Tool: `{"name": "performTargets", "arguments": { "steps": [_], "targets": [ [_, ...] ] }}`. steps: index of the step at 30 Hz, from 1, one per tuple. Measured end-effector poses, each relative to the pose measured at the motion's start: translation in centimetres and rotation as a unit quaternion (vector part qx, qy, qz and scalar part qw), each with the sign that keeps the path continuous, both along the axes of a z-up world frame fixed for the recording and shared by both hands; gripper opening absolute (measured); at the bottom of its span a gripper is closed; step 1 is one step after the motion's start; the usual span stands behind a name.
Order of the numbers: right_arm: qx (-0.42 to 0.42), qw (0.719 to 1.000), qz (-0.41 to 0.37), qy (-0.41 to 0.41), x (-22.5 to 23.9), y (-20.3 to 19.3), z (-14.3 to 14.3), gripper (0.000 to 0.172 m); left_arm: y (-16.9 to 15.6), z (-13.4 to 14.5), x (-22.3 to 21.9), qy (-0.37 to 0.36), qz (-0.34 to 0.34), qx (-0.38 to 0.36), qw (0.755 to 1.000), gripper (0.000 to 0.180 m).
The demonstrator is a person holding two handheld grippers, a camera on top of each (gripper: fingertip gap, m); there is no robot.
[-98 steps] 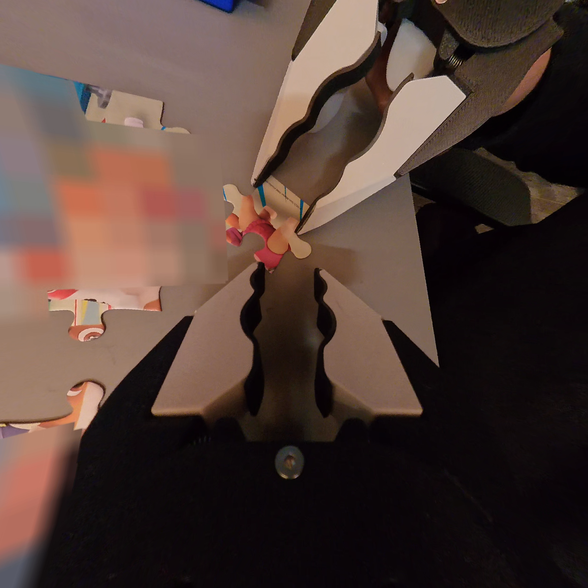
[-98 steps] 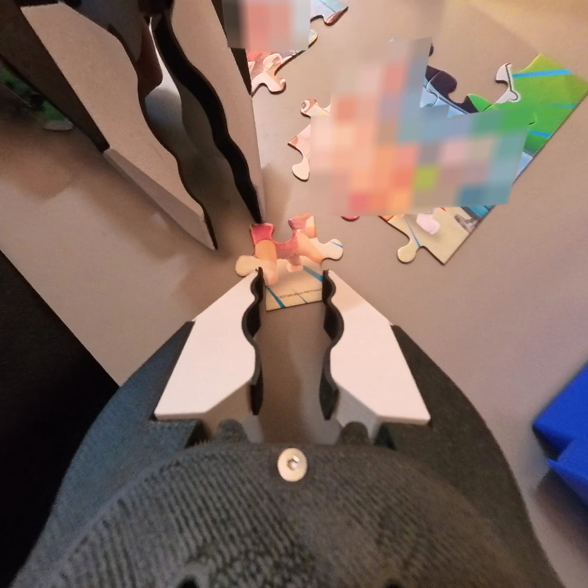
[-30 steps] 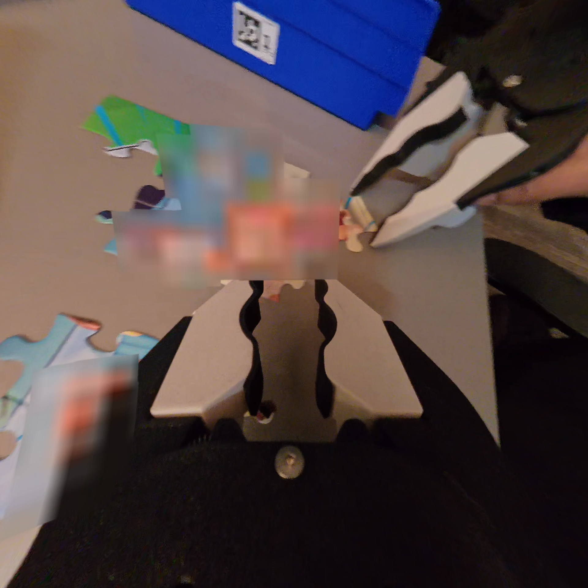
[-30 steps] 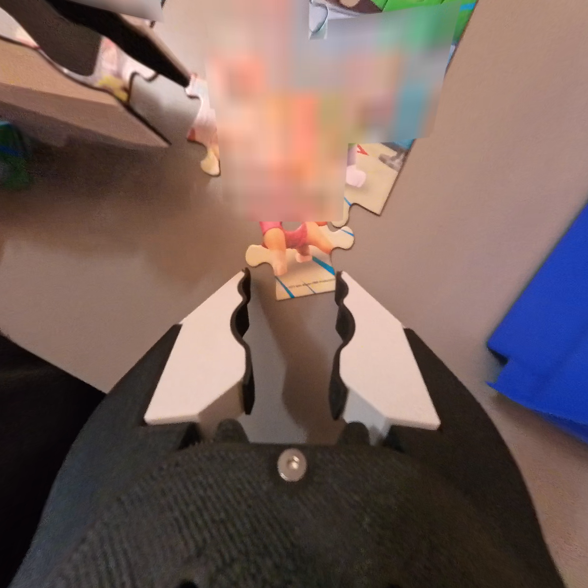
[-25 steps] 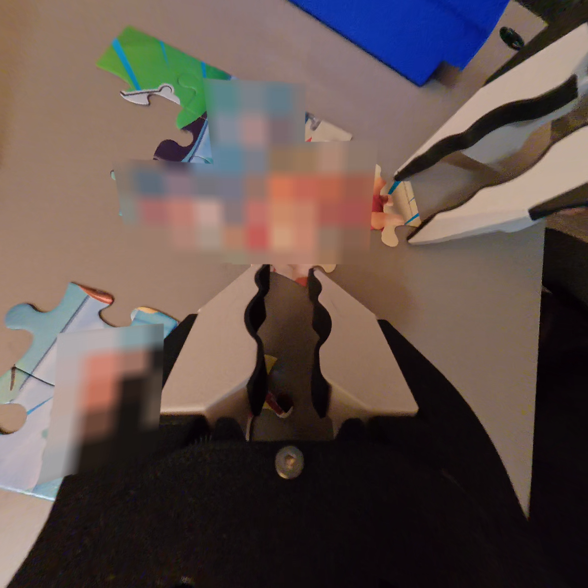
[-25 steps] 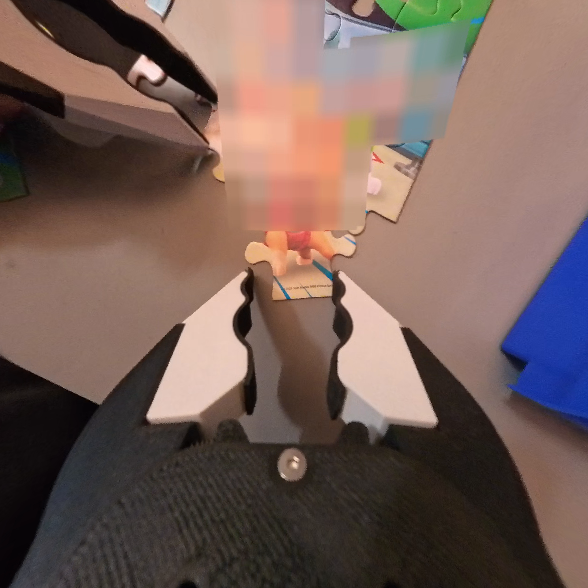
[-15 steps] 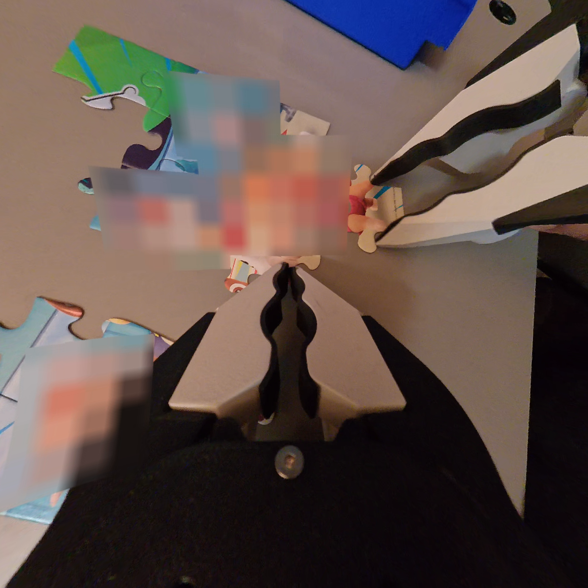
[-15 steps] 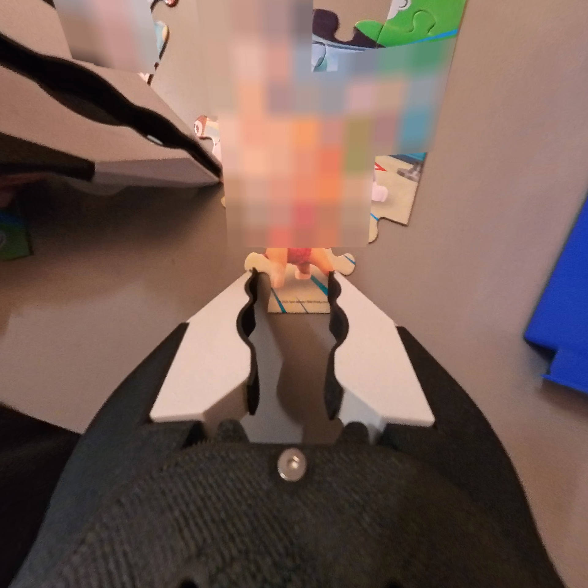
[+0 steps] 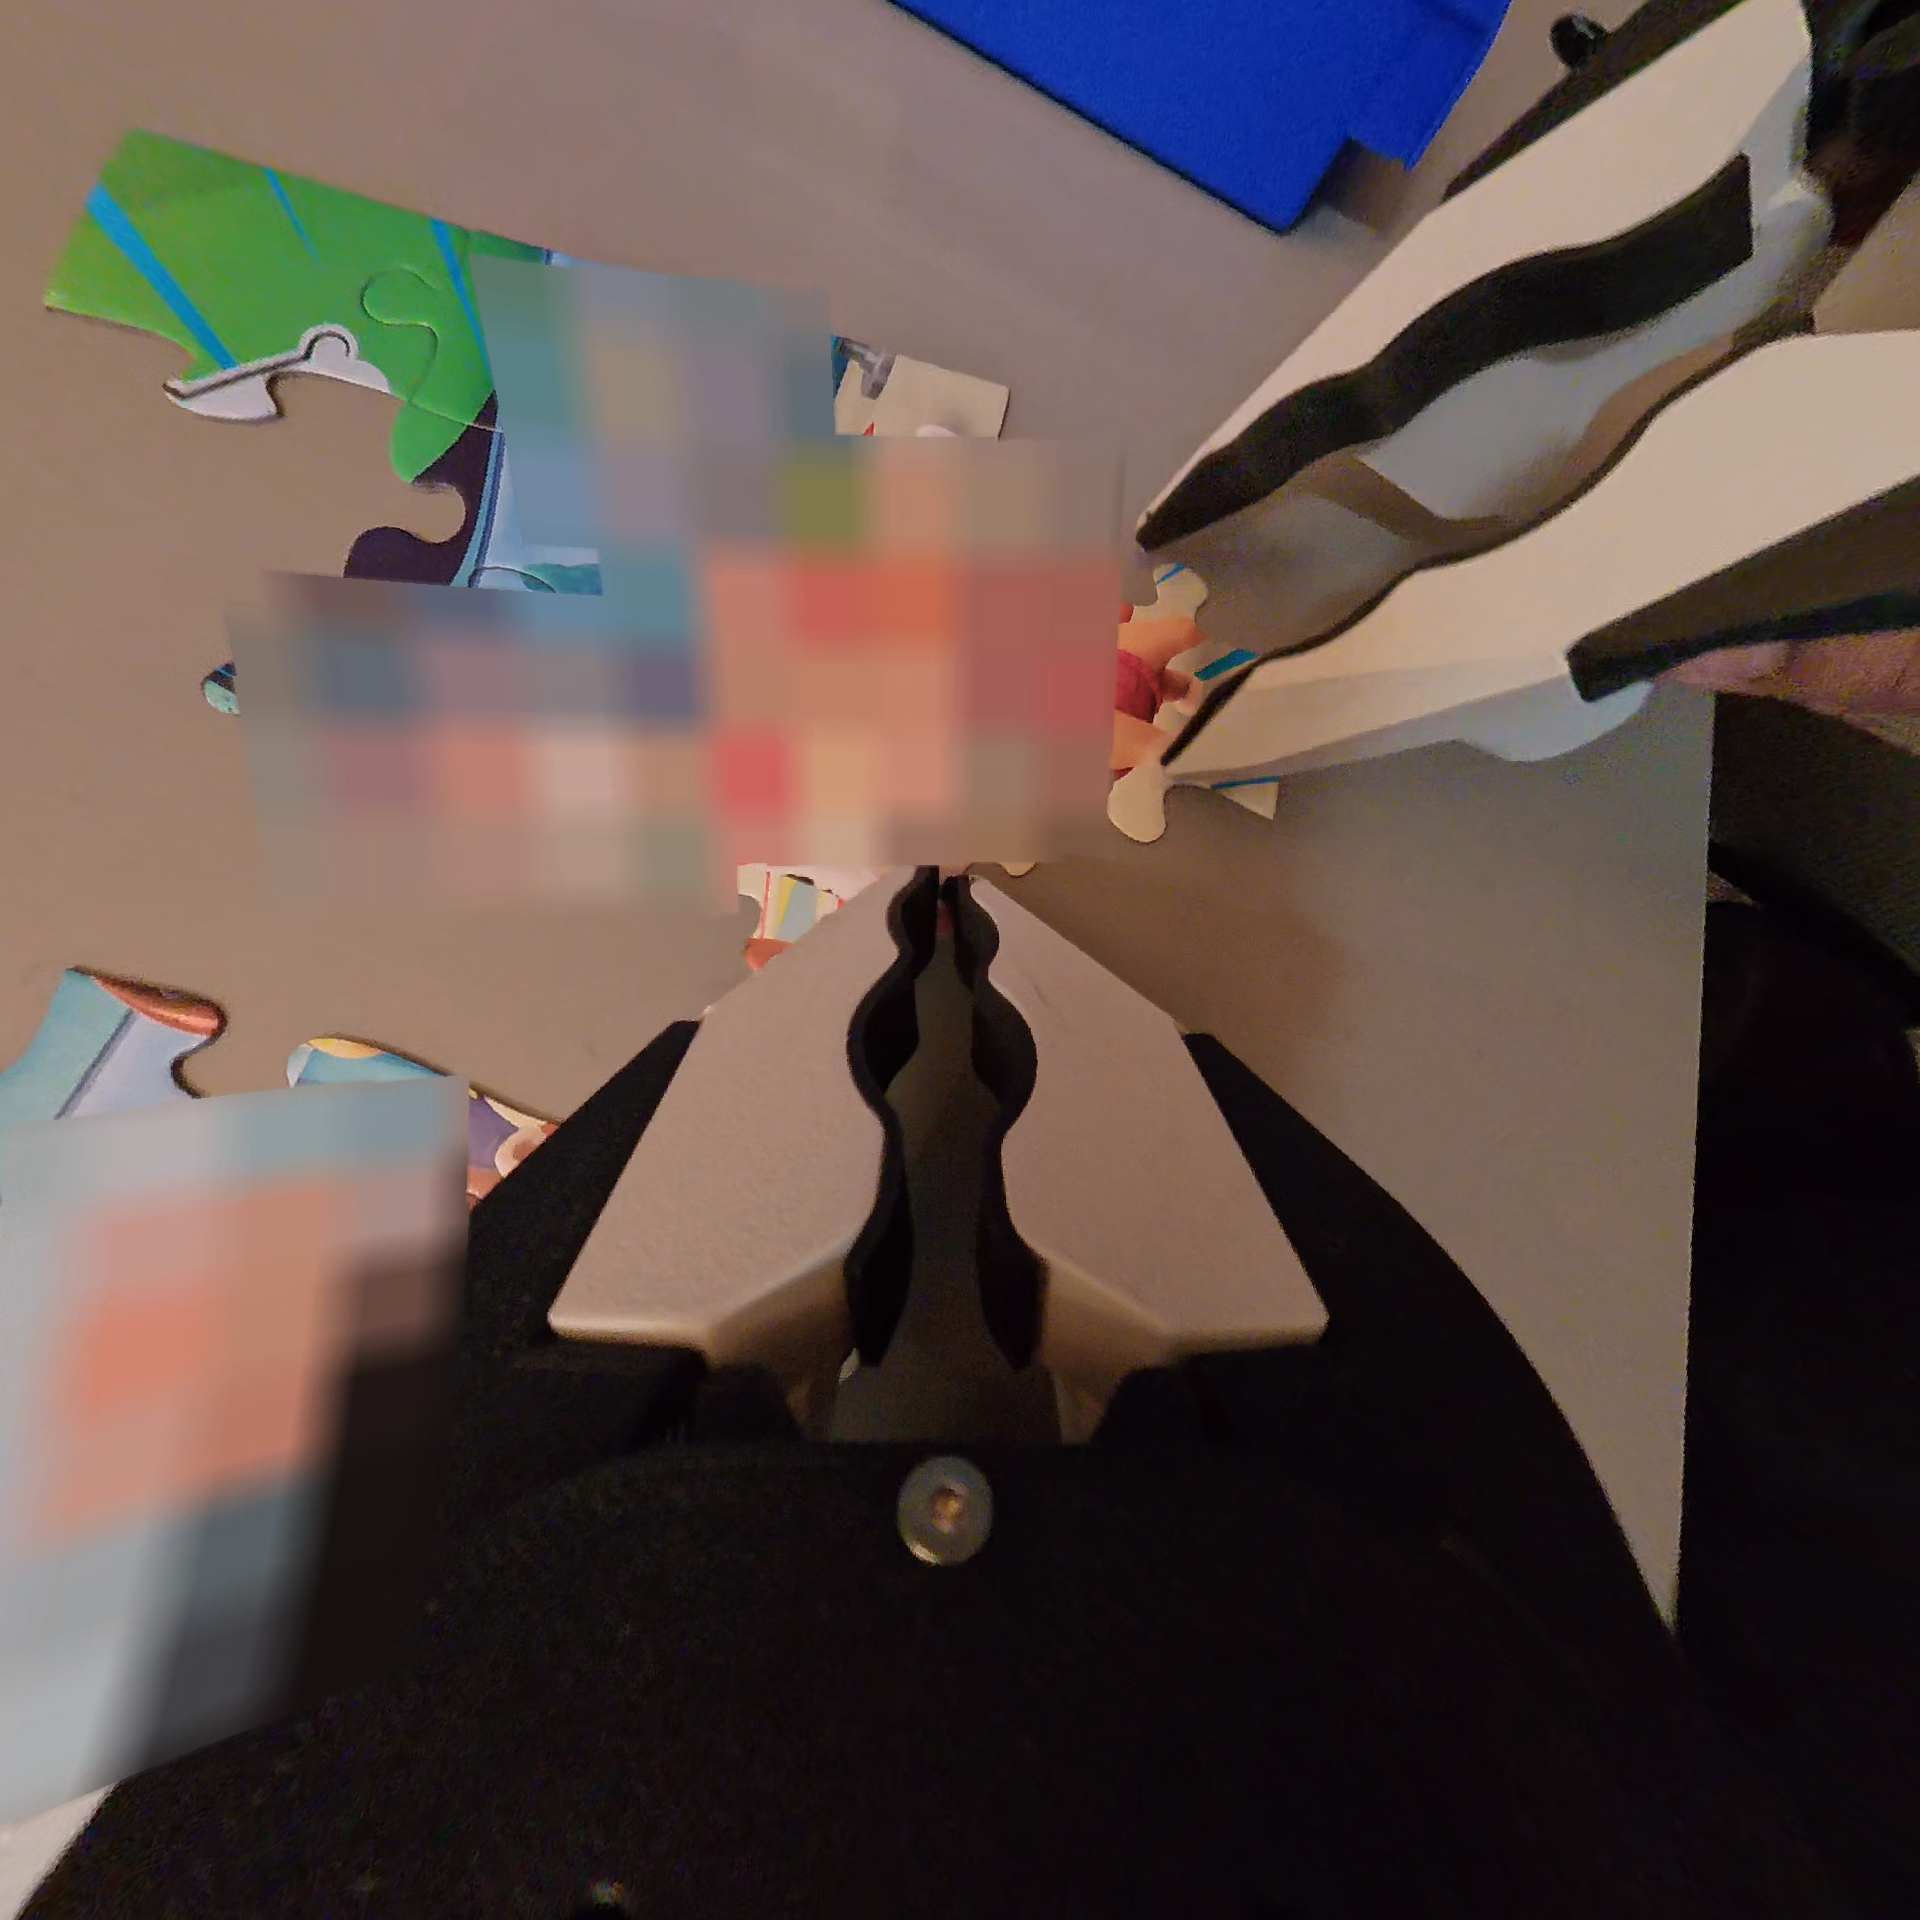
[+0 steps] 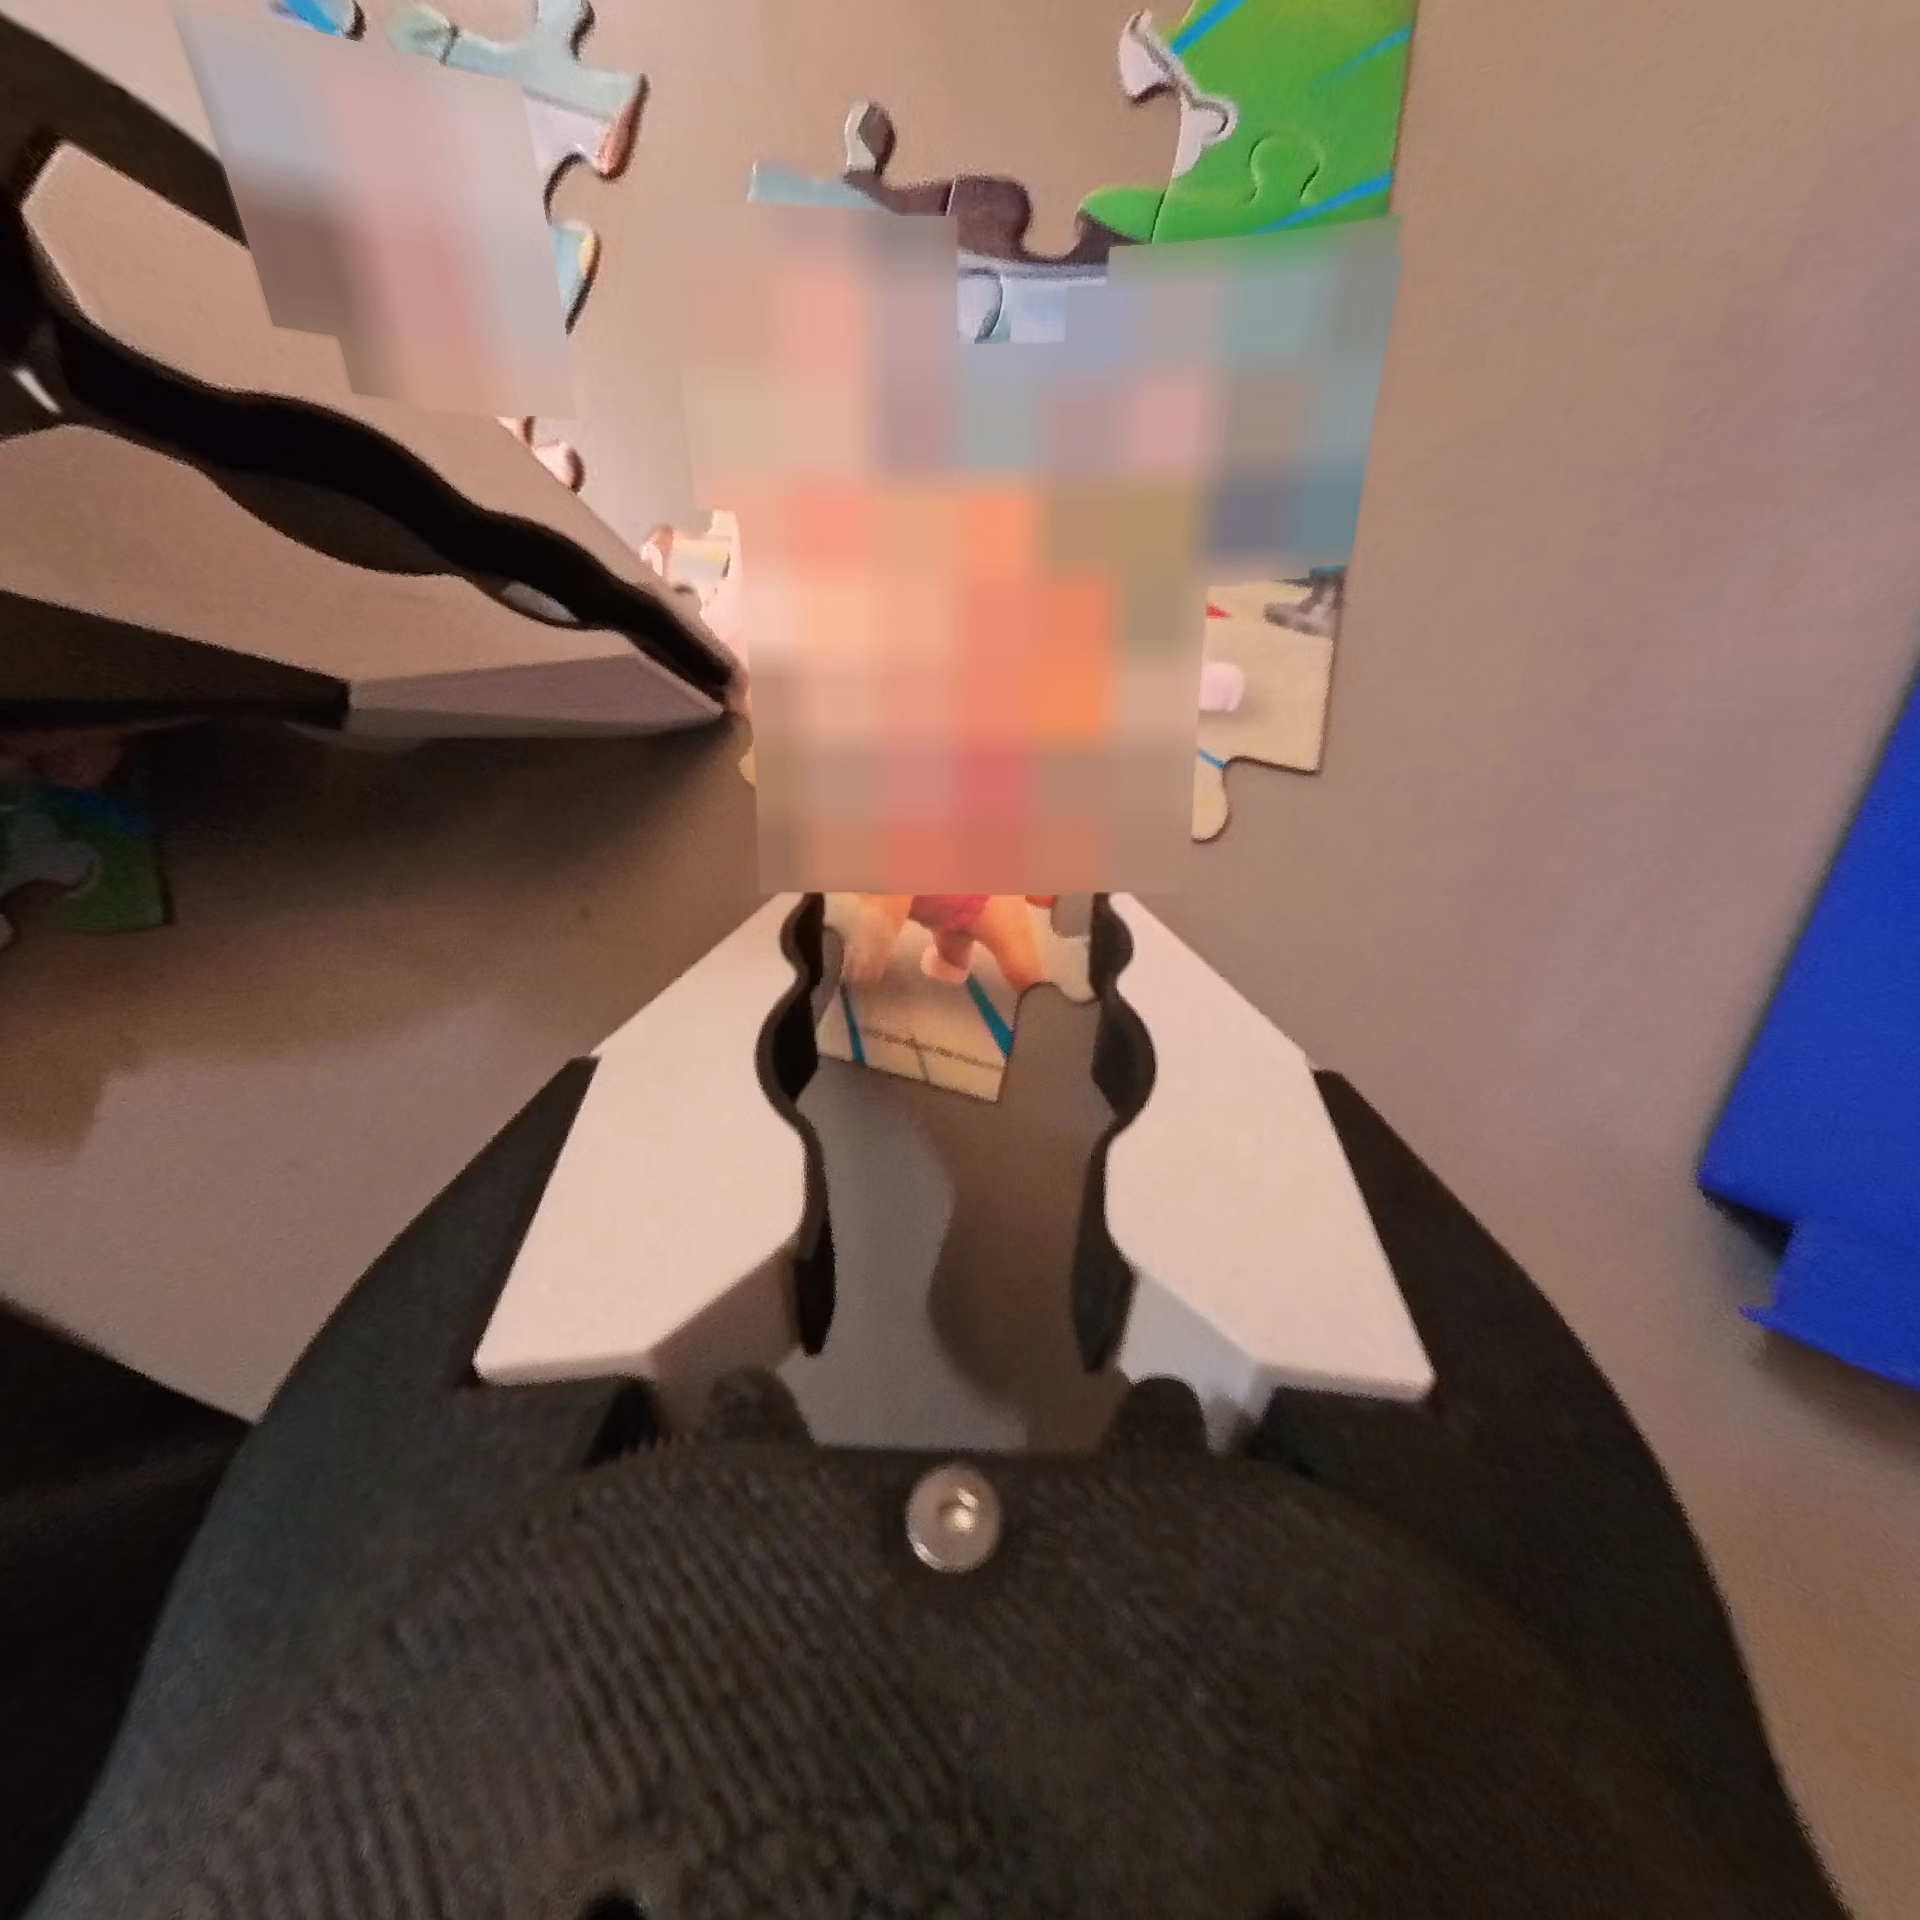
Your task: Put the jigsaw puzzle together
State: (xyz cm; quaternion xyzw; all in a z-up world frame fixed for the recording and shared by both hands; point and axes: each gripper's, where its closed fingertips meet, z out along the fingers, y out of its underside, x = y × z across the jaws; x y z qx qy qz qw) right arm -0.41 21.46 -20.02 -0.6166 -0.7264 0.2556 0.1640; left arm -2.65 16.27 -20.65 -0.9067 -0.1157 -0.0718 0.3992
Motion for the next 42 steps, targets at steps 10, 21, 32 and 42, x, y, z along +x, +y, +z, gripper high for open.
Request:
{"name": "performTargets", "arguments": {
  "steps": [10,21,32,42],
  "targets": [
    [-0.005,0.997,0.051,0.051,2.1,2.1,1.2,0.035,0.5,0.9,2.7,-0.003,-0.039,0.023,0.999,0.011],
    [-0.075,0.994,0.048,0.068,1.9,1.2,0.2,0.053,2.4,-0.2,4.0,0.007,-0.050,-0.010,0.999,0.016],
    [-0.097,0.983,0.147,0.047,5.5,-0.6,-0.2,0.054,2.1,-0.2,7.2,-0.028,-0.080,-0.017,0.996,0.008],
    [0.033,0.968,0.224,0.109,14.8,-2.0,0.2,0.057,0.8,-0.2,14.7,-0.031,-0.151,-0.040,0.987,0.007]
  ]
}}
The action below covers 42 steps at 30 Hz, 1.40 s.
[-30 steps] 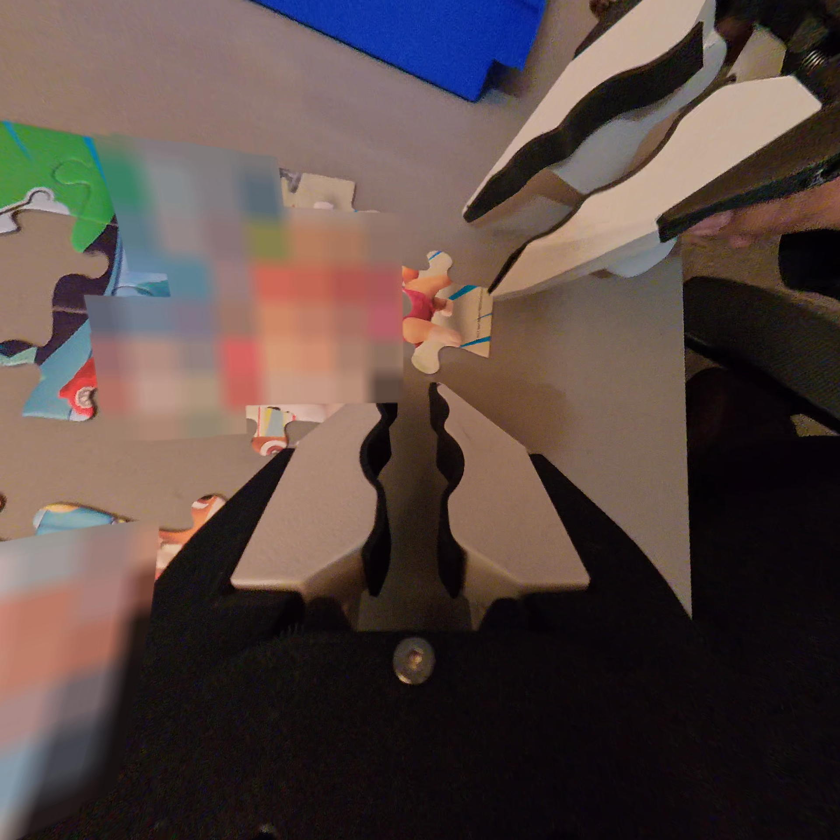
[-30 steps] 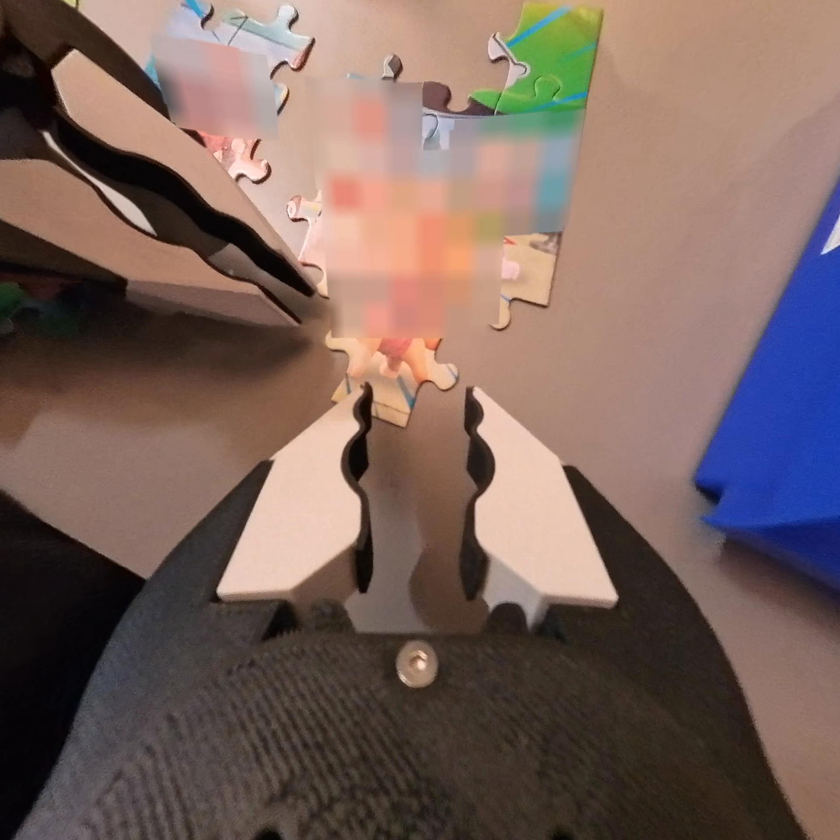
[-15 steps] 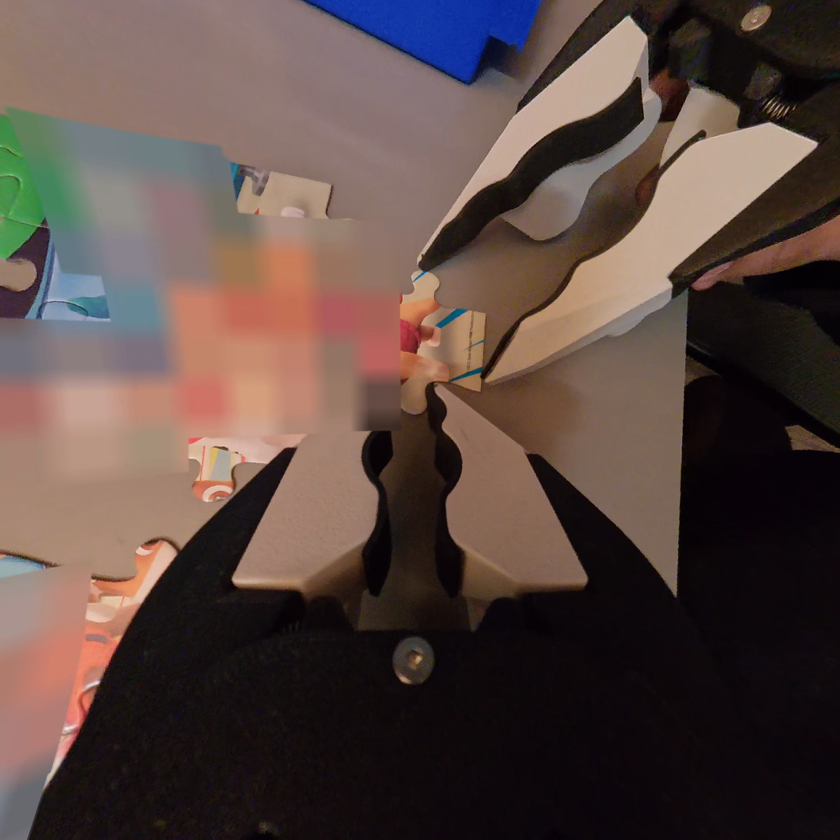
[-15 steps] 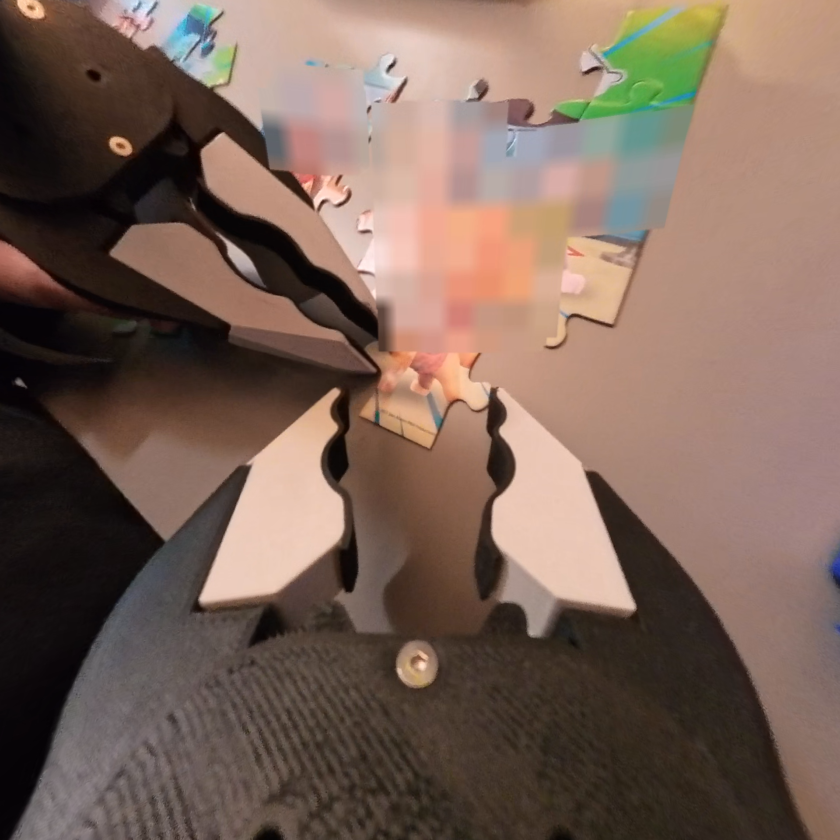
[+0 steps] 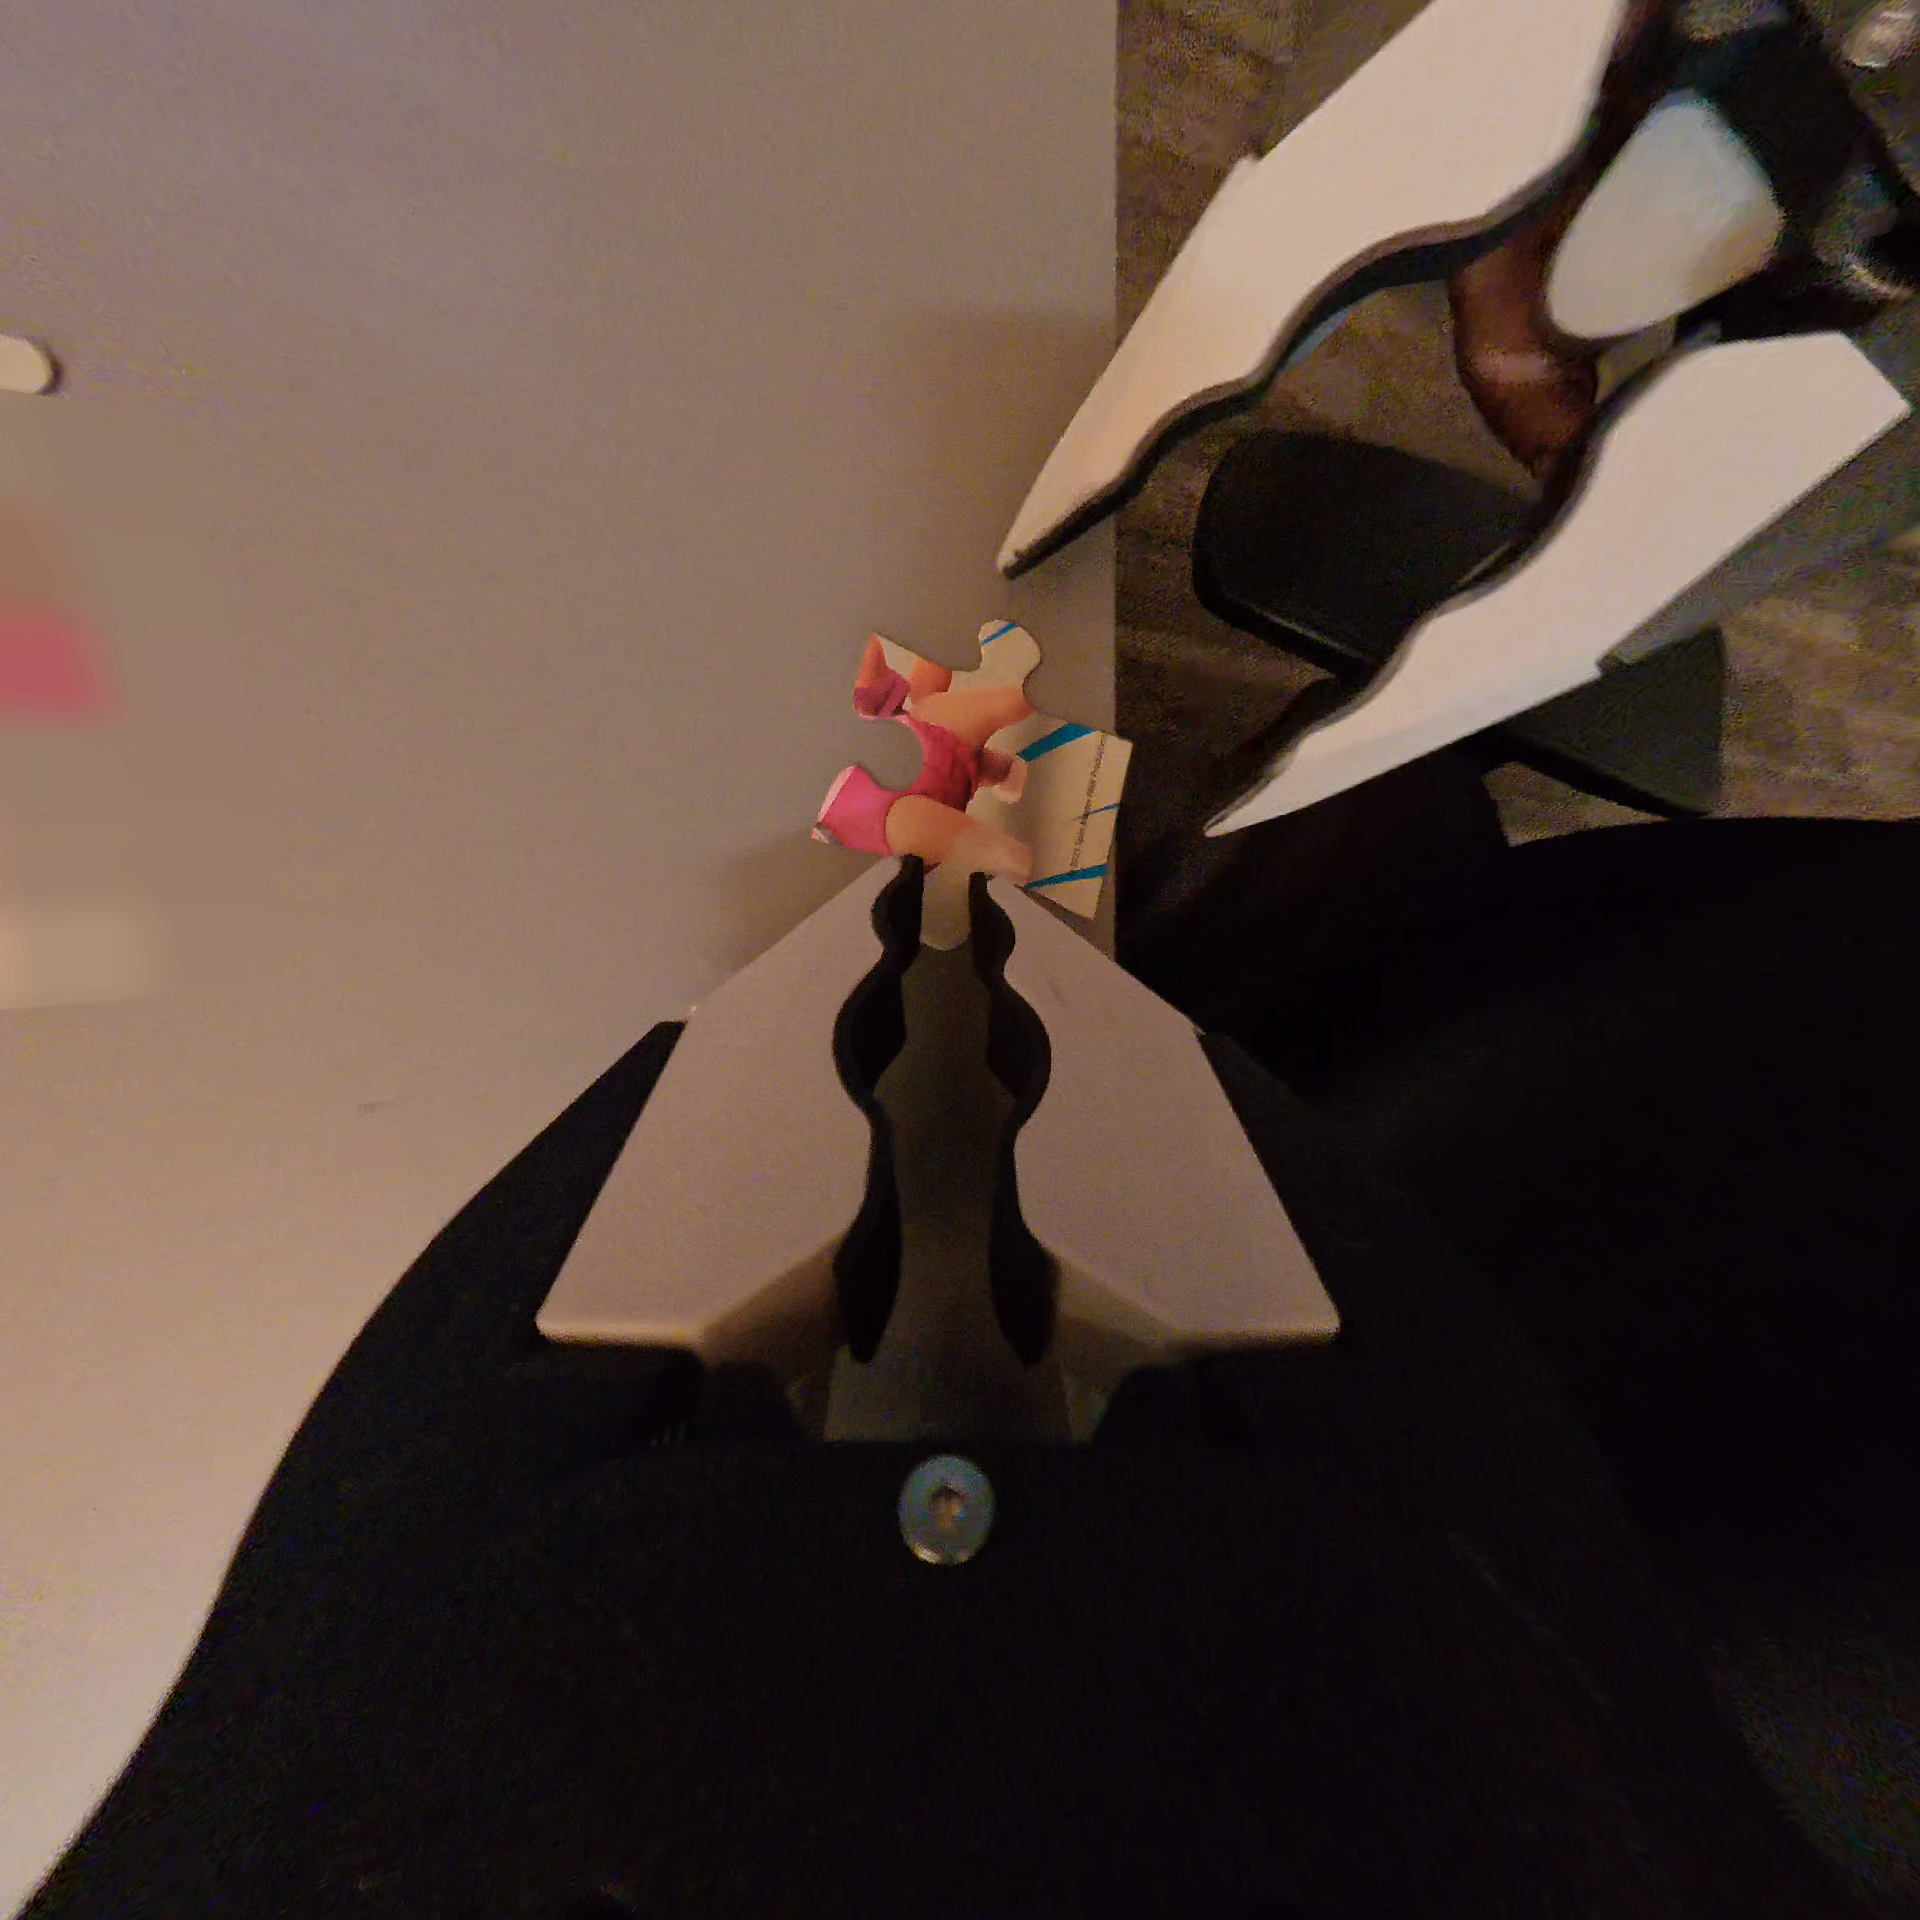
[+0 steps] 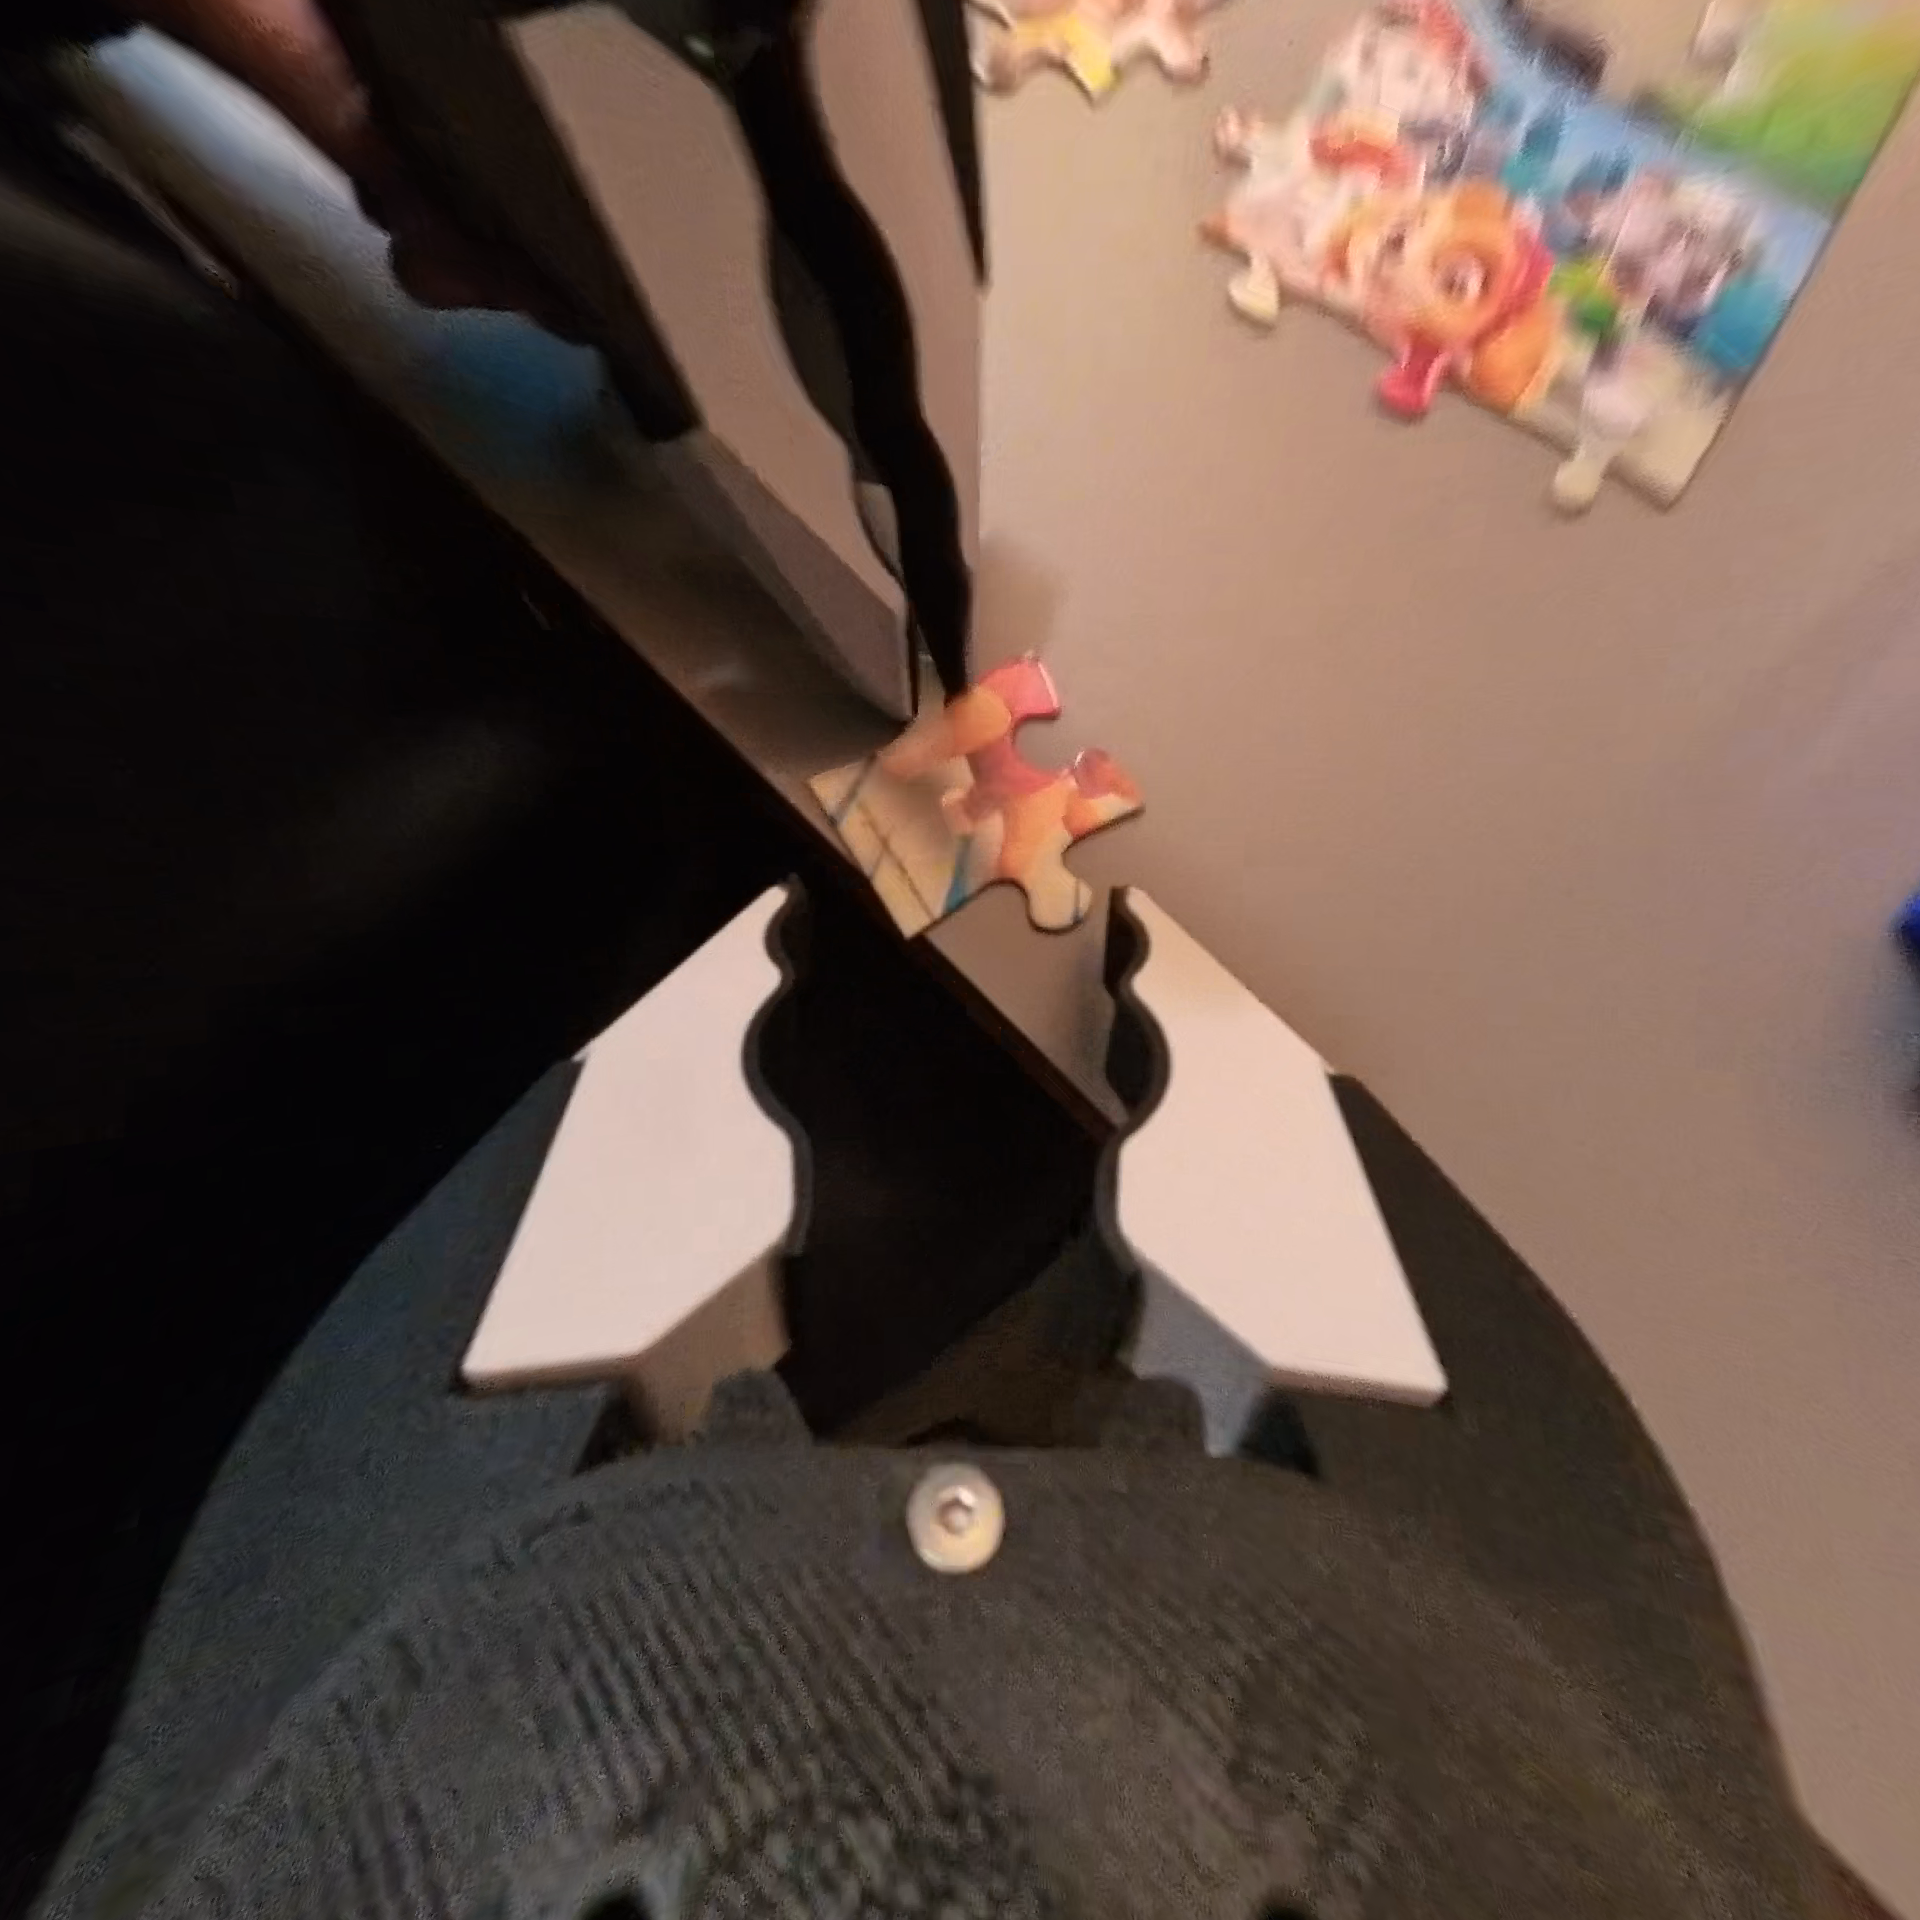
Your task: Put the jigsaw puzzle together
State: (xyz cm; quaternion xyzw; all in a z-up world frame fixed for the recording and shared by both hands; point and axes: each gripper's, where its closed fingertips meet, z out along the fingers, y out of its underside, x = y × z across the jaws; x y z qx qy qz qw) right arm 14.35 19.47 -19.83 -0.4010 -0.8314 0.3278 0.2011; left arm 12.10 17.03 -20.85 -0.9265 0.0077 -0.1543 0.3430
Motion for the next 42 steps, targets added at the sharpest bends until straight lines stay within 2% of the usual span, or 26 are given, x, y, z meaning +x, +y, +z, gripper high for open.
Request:
{"name": "performTargets", "arguments": {
  "steps": [2,4,7,10,13,18,23,25,31,42],
  "targets": [
    [0.079,0.993,0.030,0.077,0.3,-0.5,0.7,0.052,-0.1,0.0,0.2,0.019,0.003,-0.002,1.000,0.008],
    [0.161,0.978,0.059,0.122,0.4,-0.9,0.4,0.047,-0.1,0.0,0.5,0.020,0.005,-0.003,1.000,0.008],
    [0.243,0.959,0.092,0.116,0.5,-1.3,-1.4,0.040,-0.3,0.0,1.4,0.007,0.006,-0.001,1.000,0.008],
    [0.284,0.944,0.110,0.127,0.6,-1.3,-1.6,0.020,-0.7,0.1,1.1,0.016,0.019,0.002,1.000,0.011],
    [0.290,0.939,0.117,0.141,0.8,-1.2,-0.4,0.011,-1.2,1.0,-0.3,0.022,0.045,0.018,0.999,0.014],
    [0.299,0.926,0.102,0.206,-1.5,-0.3,3.0,0.000,-1.8,2.9,-5.6,0.008,0.131,0.056,0.990,0.019],
    [0.364,0.880,0.141,0.269,-7.1,0.6,4.1,0.000,-1.3,3.6,-10.6,-0.005,0.178,0.066,0.982,0.021],
    [0.383,0.863,0.169,0.284,-9.5,0.9,3.9,0.000,-0.9,3.3,-12.4,0.018,0.185,0.055,0.981,0.021],
    [0.398,0.839,0.234,0.289,-13.7,1.8,2.1,0.000,0.6,1.7,-14.6,0.056,0.191,0.027,0.980,0.033],
    [0.371,0.838,0.279,0.286,-14.1,1.9,0.3,0.002,0.5,0.8,-16.2,0.059,0.204,0.008,0.977,0.032]
  ]
}}
